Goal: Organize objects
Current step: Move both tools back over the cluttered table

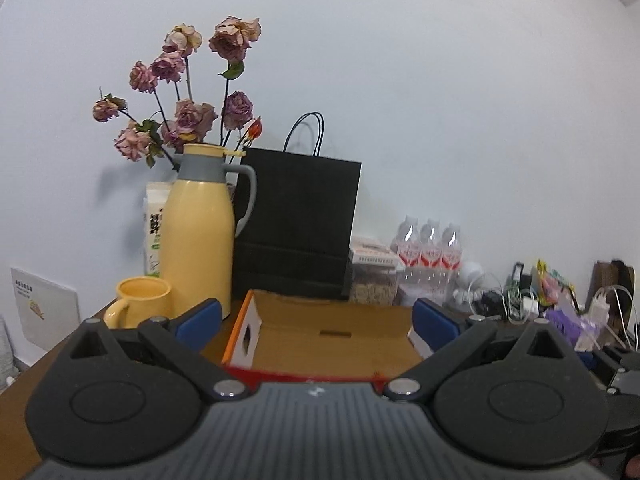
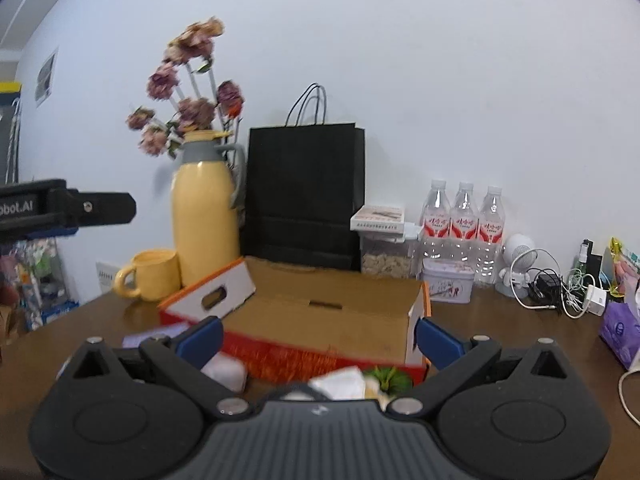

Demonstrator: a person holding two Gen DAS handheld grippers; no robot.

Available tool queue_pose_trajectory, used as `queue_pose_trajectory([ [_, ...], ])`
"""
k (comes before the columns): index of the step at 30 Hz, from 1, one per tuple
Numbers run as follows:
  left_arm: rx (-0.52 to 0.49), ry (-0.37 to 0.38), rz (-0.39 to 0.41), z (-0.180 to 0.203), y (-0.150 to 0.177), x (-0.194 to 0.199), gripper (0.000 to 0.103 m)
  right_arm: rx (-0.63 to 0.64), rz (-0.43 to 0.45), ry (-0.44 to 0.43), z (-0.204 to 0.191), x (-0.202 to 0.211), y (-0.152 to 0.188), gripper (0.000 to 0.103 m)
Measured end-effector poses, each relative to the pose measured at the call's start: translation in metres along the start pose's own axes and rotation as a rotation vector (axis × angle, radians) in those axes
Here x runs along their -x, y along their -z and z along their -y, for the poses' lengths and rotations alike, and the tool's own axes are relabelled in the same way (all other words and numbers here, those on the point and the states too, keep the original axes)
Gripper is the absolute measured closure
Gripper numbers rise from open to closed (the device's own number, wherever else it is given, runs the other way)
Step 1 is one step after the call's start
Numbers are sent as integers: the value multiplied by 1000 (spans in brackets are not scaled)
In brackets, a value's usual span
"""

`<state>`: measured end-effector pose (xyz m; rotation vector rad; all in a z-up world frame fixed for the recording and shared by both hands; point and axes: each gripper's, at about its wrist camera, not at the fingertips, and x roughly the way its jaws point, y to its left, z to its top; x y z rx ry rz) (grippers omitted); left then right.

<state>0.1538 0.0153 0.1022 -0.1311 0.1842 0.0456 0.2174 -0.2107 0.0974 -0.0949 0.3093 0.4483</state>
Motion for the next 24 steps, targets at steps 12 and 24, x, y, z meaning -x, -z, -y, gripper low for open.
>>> queue_pose_trajectory([
  [12,-5,-47,-164,-29,50,50,0,-7,-114,-49,-25,58,52,0],
  [24,6,-89,-295,-49,98,82,0,-48,-258,-37,-34,89,103,0],
])
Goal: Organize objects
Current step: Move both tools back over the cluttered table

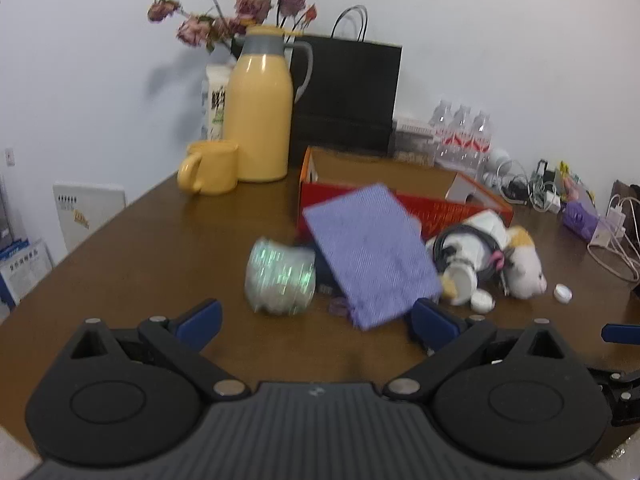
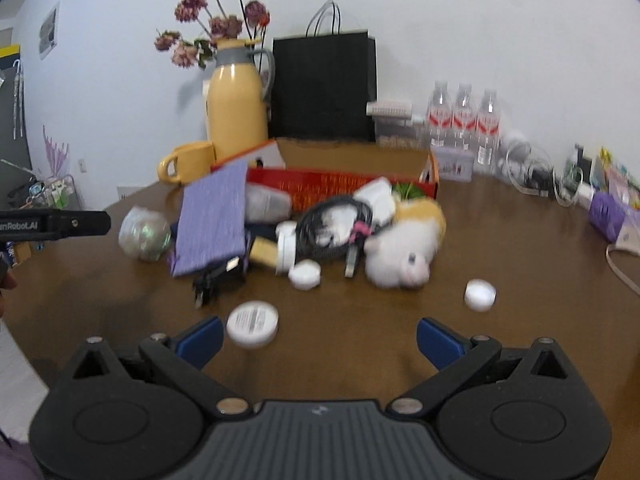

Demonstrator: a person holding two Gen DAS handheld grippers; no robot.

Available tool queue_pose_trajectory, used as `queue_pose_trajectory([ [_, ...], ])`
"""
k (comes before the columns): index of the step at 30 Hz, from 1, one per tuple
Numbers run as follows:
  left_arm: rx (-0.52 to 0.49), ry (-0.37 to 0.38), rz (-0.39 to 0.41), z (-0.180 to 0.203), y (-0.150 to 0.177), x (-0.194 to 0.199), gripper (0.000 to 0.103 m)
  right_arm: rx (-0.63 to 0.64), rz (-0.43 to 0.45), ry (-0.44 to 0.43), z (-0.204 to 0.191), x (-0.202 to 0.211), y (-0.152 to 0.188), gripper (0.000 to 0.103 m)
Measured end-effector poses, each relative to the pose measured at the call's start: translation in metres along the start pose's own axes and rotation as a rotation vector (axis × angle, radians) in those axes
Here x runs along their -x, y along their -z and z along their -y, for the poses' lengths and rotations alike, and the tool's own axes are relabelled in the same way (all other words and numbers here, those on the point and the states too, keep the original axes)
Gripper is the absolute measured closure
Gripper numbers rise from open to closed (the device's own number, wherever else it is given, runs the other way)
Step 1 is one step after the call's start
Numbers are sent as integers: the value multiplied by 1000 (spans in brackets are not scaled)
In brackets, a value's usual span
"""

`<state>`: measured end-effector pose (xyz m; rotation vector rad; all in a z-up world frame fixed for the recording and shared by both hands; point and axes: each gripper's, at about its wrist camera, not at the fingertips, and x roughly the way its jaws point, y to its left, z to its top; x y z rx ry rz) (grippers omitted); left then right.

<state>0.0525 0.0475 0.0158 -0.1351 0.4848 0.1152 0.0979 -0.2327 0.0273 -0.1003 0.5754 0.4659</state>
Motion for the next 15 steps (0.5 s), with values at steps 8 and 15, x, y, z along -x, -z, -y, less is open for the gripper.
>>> queue_pose_trajectory([
  [8,25,7,-63,-3,25,5,0,23,-72,-4,-15,7,26,7],
  [15,29,17,-77,1,32,7,0,20,-83,0,-14,11,32,32],
])
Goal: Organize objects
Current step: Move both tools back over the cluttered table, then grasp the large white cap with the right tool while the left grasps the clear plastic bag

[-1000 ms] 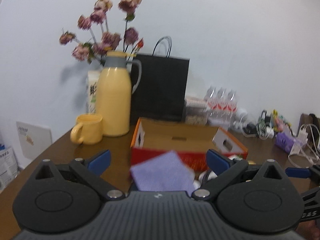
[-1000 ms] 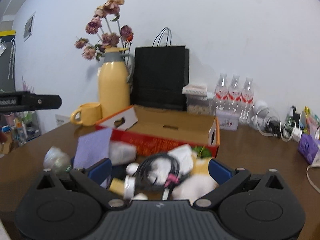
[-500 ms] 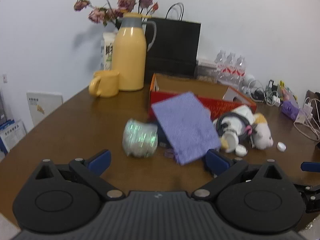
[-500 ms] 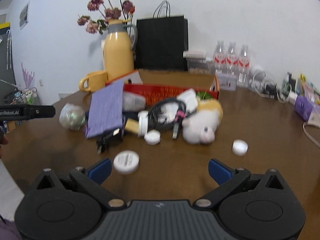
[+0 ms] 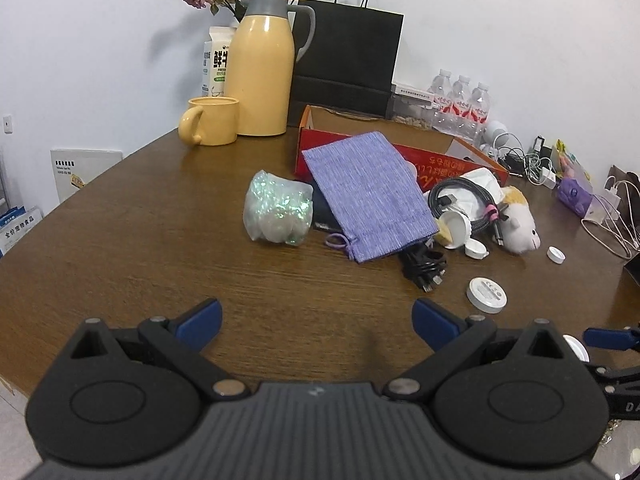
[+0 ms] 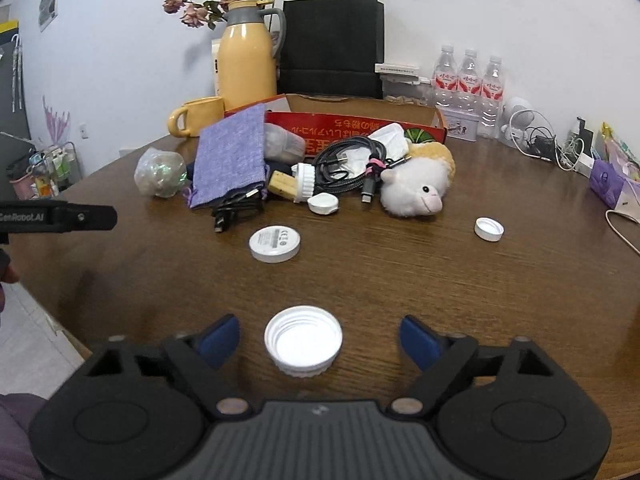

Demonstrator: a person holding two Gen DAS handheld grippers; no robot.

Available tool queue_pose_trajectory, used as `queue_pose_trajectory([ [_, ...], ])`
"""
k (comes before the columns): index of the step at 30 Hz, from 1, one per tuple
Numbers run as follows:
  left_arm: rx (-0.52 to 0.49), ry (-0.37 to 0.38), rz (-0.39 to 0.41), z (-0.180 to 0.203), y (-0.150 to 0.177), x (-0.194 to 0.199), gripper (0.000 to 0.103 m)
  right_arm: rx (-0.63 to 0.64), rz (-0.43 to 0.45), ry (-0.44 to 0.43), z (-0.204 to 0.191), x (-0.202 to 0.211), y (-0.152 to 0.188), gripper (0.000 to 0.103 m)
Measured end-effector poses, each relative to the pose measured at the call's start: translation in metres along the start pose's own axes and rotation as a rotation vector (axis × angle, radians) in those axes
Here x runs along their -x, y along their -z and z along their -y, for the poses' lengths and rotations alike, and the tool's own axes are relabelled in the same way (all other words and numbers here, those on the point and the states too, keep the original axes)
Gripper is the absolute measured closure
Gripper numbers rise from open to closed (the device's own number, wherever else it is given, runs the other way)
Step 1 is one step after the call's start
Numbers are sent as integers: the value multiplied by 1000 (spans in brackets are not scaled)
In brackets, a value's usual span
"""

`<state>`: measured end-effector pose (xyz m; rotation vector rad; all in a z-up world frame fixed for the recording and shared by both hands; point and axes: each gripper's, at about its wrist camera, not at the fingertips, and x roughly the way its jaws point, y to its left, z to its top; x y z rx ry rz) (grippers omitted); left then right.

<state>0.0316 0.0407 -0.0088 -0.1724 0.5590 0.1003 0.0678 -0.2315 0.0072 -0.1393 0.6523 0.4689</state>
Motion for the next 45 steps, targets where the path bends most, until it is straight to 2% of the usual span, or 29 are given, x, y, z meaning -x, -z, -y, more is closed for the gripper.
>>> queue_pose_trajectory([
  [2,1,0,-2,1,0,0,0,-1,-13,-11,0,-1,1,53],
  [5,6,-1,-3,2,0,-1,0,2,-6,-20,1,-1,1,64],
  [13,2,-17,-26,6,1,-10,0,8,22,-54,6,-2,0,64],
  [18,-2,-47,-6,5,-7,-17,0,16,48,-54,12,-6,-8,64],
  [27,-13,-141,27,-9,-35,-46,0,21,89,-22,26,-21,-27,64],
  [36,-43,-162,32,-11,-56,-76,0,15,120,21,40,-40,-49,64],
  [45,-47,-181,1,-14,-71,-111,0,18,139,52,47,-53,-67,64],
])
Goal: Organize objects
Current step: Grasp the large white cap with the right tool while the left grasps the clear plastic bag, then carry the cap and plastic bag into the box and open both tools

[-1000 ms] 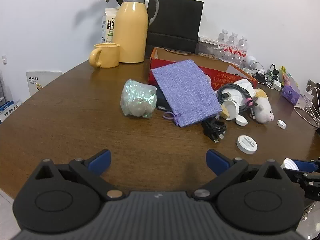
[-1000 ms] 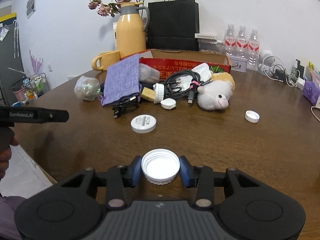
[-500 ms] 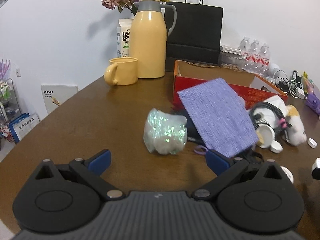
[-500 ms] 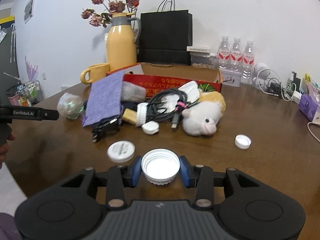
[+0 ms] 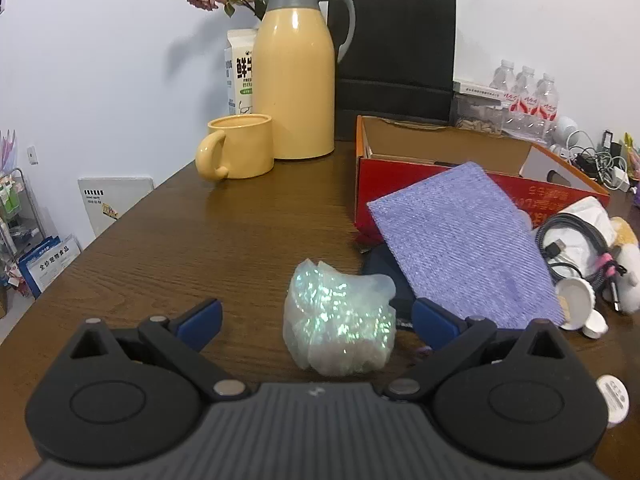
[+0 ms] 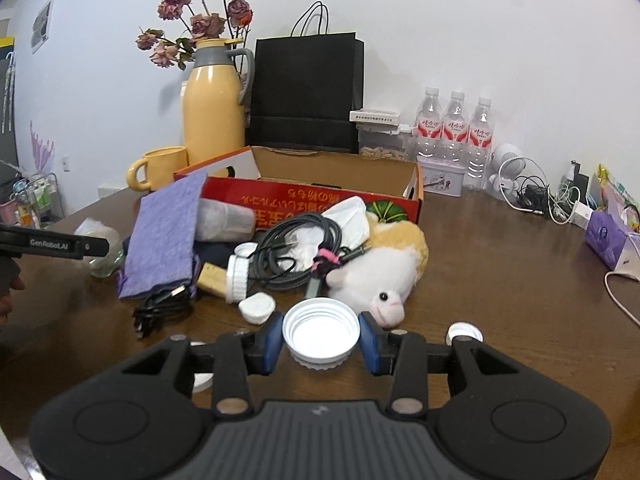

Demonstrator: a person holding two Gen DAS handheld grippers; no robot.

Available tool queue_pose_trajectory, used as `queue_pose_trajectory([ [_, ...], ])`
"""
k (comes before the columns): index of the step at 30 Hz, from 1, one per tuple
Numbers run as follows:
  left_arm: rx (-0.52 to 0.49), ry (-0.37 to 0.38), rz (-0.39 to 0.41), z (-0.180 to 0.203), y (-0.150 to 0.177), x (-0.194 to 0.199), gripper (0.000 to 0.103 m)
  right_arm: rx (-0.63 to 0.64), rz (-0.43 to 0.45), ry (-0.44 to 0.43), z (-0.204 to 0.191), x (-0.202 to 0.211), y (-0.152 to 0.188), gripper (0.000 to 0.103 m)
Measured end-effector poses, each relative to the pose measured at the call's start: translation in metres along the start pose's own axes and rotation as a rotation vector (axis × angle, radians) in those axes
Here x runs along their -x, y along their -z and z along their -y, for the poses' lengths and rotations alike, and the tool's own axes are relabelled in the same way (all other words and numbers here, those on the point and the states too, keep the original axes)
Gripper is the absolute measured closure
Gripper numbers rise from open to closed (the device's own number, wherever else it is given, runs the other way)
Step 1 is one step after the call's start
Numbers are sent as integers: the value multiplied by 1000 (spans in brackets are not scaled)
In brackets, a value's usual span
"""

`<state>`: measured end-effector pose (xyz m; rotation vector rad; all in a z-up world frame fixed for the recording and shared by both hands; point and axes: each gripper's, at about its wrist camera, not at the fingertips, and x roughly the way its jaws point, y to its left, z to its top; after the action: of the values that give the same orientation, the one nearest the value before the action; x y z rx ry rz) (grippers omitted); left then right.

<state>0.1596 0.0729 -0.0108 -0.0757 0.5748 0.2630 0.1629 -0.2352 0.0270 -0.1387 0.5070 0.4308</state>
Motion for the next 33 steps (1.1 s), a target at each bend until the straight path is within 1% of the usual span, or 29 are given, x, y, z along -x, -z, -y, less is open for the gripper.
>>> queue_pose_trajectory([
  [1,4,-2,-5,0,-1,-3,0,0,0,1,0,-2,-1,64],
  [2,7,2,-10,-1,-2,-6,3,1,0,3,0,-3,-2,64],
  [4,14,24,-22,-1,-2,-9,13,1,0,7,1,-6,-4,64],
  [5,18,35,-28,-1,-2,-10,27,0,0,10,1,-8,-5,64],
  [6,24,50,-39,-2,-1,-11,46,-1,1,12,2,-9,-6,64],
  [7,31,63,-46,-3,-1,-11,54,-3,1,15,2,-11,-7,64],
  [9,41,70,-35,-5,0,-9,56,-5,2,18,3,-14,-9,64],
  [13,43,74,-3,-8,-3,-1,57,-5,9,20,5,-18,-14,64],
  [18,53,87,47,-7,-18,6,56,4,31,25,5,-24,-25,64],
  [24,39,112,147,5,-52,14,56,22,97,25,4,-32,-55,64],
  [28,24,138,209,23,-79,11,56,39,142,23,2,-43,-80,64],
  [33,17,183,246,48,-110,-2,56,52,169,15,2,-65,-112,64],
])
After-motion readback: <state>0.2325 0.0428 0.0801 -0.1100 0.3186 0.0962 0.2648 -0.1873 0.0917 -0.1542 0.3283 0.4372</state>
